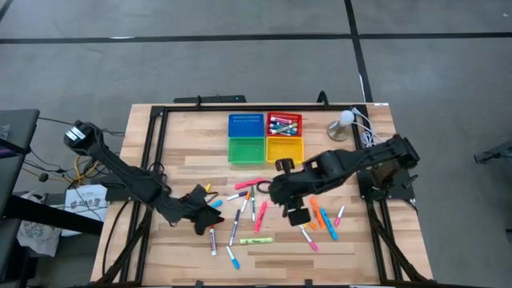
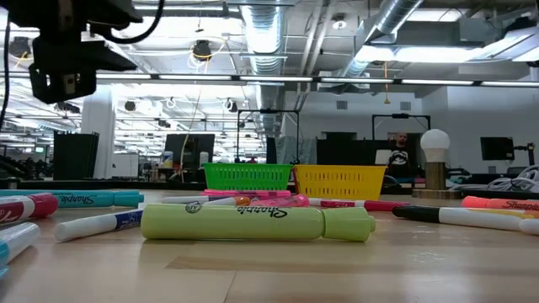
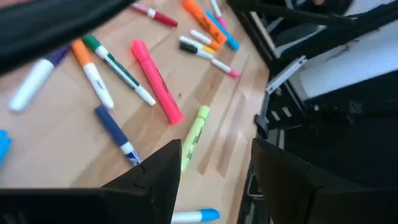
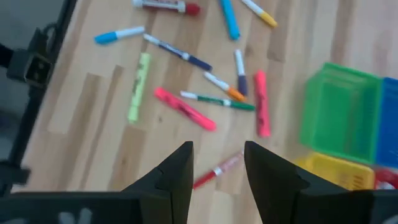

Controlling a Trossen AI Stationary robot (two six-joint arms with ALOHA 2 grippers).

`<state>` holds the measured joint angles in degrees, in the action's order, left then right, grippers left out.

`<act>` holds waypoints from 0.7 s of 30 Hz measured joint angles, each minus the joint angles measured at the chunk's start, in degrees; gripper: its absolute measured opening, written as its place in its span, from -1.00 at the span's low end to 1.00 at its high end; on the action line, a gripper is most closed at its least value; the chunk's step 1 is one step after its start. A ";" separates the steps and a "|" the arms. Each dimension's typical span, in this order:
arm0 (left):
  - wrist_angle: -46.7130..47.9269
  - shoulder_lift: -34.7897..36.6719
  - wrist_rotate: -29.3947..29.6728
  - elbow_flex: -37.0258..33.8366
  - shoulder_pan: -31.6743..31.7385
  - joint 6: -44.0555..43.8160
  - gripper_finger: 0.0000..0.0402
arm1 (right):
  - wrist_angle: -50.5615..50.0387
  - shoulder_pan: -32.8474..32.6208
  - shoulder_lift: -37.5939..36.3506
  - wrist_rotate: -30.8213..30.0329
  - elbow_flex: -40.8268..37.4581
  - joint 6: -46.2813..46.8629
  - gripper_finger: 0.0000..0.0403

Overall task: Pick & Place Markers
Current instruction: Put the red thick dry erase marker into the red bin

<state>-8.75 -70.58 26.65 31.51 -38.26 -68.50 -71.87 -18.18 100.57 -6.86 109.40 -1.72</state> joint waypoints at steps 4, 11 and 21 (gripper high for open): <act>0.83 -6.30 -3.64 4.49 0.00 -5.31 -0.03 | -0.87 2.67 -5.29 4.69 -3.11 -1.55 -0.34; 14.03 -11.62 -13.61 11.64 -2.67 -17.41 -0.03 | 11.11 5.20 -20.51 8.35 -21.19 5.80 -0.34; 27.37 -11.37 -13.96 15.06 -5.28 -35.31 -0.03 | 32.03 1.75 -35.87 5.36 -47.04 20.90 -0.34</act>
<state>18.63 -81.94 12.70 46.57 -43.54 -103.81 -39.84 -16.42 64.70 -1.50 62.36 19.19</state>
